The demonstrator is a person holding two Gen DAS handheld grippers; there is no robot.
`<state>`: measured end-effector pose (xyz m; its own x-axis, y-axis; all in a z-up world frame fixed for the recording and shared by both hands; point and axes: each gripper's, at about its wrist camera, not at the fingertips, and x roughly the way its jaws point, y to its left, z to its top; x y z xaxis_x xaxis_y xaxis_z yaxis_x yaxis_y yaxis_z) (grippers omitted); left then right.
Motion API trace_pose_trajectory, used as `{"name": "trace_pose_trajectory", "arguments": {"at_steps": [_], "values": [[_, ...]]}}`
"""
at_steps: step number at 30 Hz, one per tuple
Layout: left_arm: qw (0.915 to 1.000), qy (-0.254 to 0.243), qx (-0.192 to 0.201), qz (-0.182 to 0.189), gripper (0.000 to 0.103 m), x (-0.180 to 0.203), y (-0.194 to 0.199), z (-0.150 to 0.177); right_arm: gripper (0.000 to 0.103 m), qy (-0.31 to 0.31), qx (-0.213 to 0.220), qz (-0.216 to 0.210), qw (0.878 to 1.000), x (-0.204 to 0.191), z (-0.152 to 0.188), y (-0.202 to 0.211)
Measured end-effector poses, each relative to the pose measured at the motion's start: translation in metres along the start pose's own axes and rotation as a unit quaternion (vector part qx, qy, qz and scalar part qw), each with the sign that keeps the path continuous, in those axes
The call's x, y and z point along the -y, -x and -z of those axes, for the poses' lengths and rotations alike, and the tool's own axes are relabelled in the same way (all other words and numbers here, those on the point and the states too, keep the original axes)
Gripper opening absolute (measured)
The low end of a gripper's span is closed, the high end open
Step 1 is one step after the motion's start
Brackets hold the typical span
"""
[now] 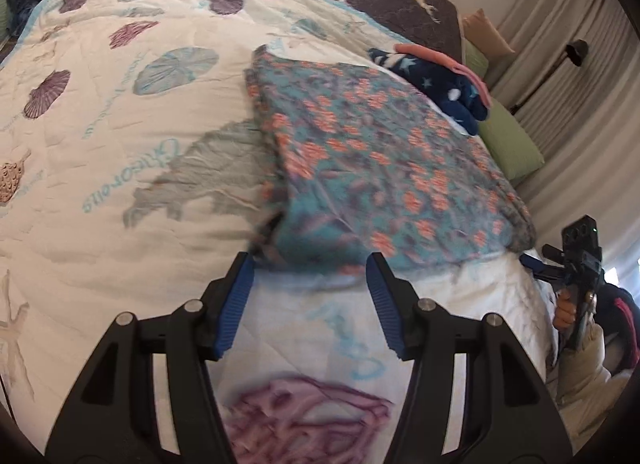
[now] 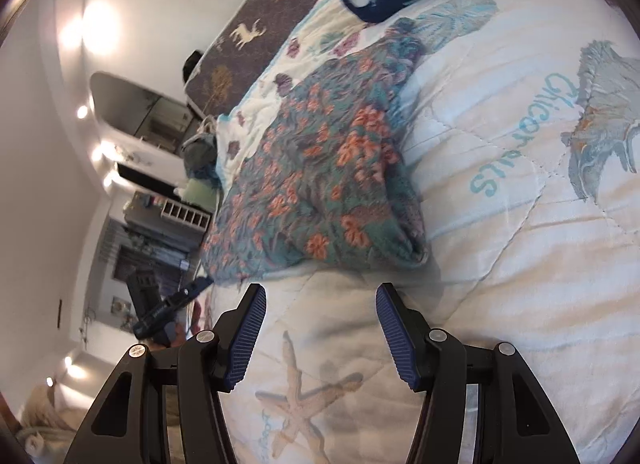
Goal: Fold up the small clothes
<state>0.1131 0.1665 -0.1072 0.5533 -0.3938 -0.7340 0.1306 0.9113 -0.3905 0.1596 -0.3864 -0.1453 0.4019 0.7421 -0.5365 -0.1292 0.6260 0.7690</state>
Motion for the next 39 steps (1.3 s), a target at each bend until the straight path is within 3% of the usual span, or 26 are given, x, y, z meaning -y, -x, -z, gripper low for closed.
{"name": "trace_pose_trajectory", "arguments": {"at_steps": [3, 5, 7, 9, 10, 12, 15, 18, 20, 21, 22, 23, 24, 25, 26, 29, 32, 33, 35, 36, 37, 39], "values": [[0.9997, 0.009, 0.010, 0.020, 0.057, -0.004, -0.008, -0.009, 0.059, -0.048, 0.031, -0.002, 0.998, 0.008, -0.006, 0.001], [0.9985, 0.016, 0.018, 0.050, 0.012, -0.004, -0.010, -0.013, 0.060, -0.091, 0.056, -0.010, 0.994, 0.014, -0.010, -0.001], [0.9978, 0.028, 0.027, 0.054, 0.009, -0.005, -0.007, -0.015, 0.058, -0.127, 0.081, -0.015, 0.989, 0.019, -0.013, -0.001], [0.9973, 0.040, 0.037, 0.048, 0.009, -0.007, 0.000, -0.014, 0.022, -0.123, 0.091, 0.006, 0.988, 0.016, -0.015, 0.000], [0.9963, 0.054, 0.040, 0.054, 0.009, -0.013, 0.007, -0.013, 0.011, -0.111, 0.091, 0.026, 0.989, 0.013, -0.016, 0.002], [0.9958, 0.057, 0.037, 0.061, 0.009, -0.019, 0.013, -0.011, 0.010, -0.114, 0.113, 0.033, 0.986, 0.012, -0.017, 0.016], [0.9977, 0.048, 0.031, 0.036, 0.006, -0.024, 0.018, -0.001, 0.008, -0.146, 0.145, 0.058, 0.977, 0.025, -0.017, 0.046], [0.9969, 0.069, 0.028, 0.026, 0.004, -0.039, 0.022, 0.012, 0.008, -0.173, 0.165, 0.102, 0.966, 0.048, -0.002, 0.077], [0.9951, 0.090, 0.026, 0.031, 0.005, -0.048, 0.026, 0.020, 0.011, -0.176, 0.163, 0.102, 0.965, 0.057, 0.009, 0.090], [0.9945, 0.095, 0.023, 0.037, 0.006, -0.048, 0.026, 0.021, 0.012, -0.174, 0.154, 0.091, 0.968, 0.059, 0.014, 0.092], [0.9936, 0.101, 0.018, 0.049, 0.017, -0.047, 0.028, 0.024, 0.019, -0.171, 0.143, 0.075, 0.972, 0.059, 0.017, 0.092], [0.9931, 0.101, 0.012, 0.059, 0.027, -0.043, 0.028, 0.025, 0.032, -0.166, 0.135, 0.061, 0.975, 0.058, 0.018, 0.090], [0.9932, 0.098, 0.009, 0.062, 0.051, -0.039, 0.027, 0.025, 0.040, -0.161, 0.132, 0.053, 0.977, 0.053, 0.016, 0.083], [0.9939, 0.087, 0.007, 0.068, 0.066, -0.030, 0.025, 0.025, 0.056, -0.155, 0.130, 0.045, 0.978, 0.048, 0.016, 0.078], [0.9947, 0.071, 0.004, 0.075, 0.068, -0.020, 0.021, 0.024, 0.065, -0.148, 0.129, 0.033, 0.980, 0.043, 0.015, 0.072], [0.9954, 0.060, -0.013, 0.073, 0.069, -0.003, 0.003, 0.020, 0.069, -0.138, 0.103, -0.007, 0.985, 0.027, 0.001, 0.042], [0.9945, 0.074, 0.000, 0.074, 0.069, -0.001, -0.006, 0.009, 0.071, -0.143, 0.078, 0.001, 0.987, 0.024, -0.016, 0.008], [0.9910, 0.104, 0.006, 0.084, 0.067, -0.007, -0.010, 0.001, 0.071, -0.144, 0.080, 0.013, 0.986, 0.024, -0.022, 0.000], [0.9829, 0.149, 0.012, 0.107, 0.038, -0.019, -0.016, -0.009, 0.069, -0.153, 0.100, 0.017, 0.983, 0.024, -0.031, -0.006], [0.9803, 0.161, 0.010, 0.114, 0.009, -0.023, -0.020, -0.012, 0.062, -0.155, 0.109, 0.010, 0.982, 0.022, -0.038, -0.009], [0.9756, 0.183, 0.007, 0.121, 0.010, -0.027, -0.025, -0.015, 0.020, -0.149, 0.113, 0.006, 0.982, 0.020, -0.044, -0.012], [0.9760, 0.180, 0.018, 0.122, 0.010, -0.024, -0.021, -0.016, 0.015, -0.151, 0.112, 0.025, 0.982, 0.016, -0.050, -0.016]]}}
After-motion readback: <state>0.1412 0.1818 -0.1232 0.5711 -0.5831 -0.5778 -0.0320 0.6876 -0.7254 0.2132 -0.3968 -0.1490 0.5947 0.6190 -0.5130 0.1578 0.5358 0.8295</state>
